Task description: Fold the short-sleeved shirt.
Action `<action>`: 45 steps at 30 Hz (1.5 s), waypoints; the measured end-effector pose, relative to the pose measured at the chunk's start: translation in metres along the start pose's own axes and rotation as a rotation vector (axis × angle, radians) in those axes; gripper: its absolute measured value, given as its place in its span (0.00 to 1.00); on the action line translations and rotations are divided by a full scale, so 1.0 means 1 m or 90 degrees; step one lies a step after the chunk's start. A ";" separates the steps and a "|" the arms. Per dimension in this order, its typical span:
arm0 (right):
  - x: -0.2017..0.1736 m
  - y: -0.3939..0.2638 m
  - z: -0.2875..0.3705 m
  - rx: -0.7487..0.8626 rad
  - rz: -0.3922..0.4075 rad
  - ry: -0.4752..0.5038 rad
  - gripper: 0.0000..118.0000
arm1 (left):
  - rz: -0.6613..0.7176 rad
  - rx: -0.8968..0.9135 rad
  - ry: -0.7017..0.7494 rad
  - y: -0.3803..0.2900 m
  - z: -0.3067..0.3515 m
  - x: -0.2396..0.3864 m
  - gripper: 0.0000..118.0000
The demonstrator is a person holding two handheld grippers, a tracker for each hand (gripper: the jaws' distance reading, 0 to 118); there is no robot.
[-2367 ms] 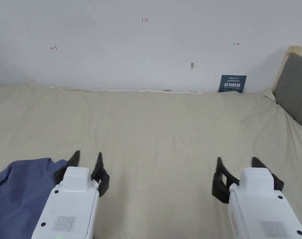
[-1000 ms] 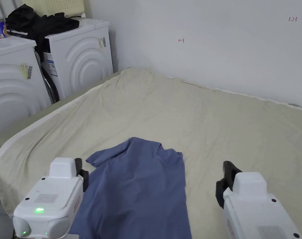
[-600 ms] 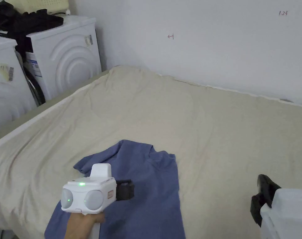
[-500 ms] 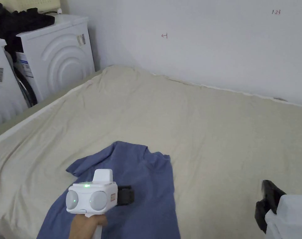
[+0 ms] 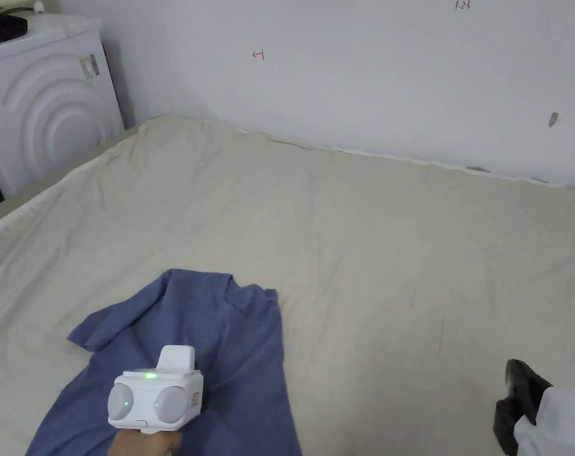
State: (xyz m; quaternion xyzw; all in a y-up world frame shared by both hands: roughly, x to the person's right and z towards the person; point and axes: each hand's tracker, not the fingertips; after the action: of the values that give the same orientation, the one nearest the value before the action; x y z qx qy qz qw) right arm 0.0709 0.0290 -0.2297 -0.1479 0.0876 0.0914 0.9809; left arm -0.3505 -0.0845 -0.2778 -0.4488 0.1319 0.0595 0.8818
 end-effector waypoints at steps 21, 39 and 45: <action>0.090 0.004 0.084 0.087 -0.047 -0.100 0.01 | -0.143 0.350 -0.377 0.138 0.252 0.177 0.03; 0.164 -0.037 0.123 0.037 -0.062 -0.218 0.01 | -0.341 0.036 -0.442 0.006 0.102 0.355 0.03; 0.162 -0.048 0.114 0.014 -0.074 -0.213 0.01 | -0.388 -0.081 -0.315 -0.053 0.033 0.357 0.03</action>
State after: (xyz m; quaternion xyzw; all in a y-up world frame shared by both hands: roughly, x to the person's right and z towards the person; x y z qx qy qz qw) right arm 0.2543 0.0433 -0.1412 -0.1250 -0.0844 0.0571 0.9869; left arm 0.0096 -0.0940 -0.3202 -0.4931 -0.2275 -0.0902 0.8348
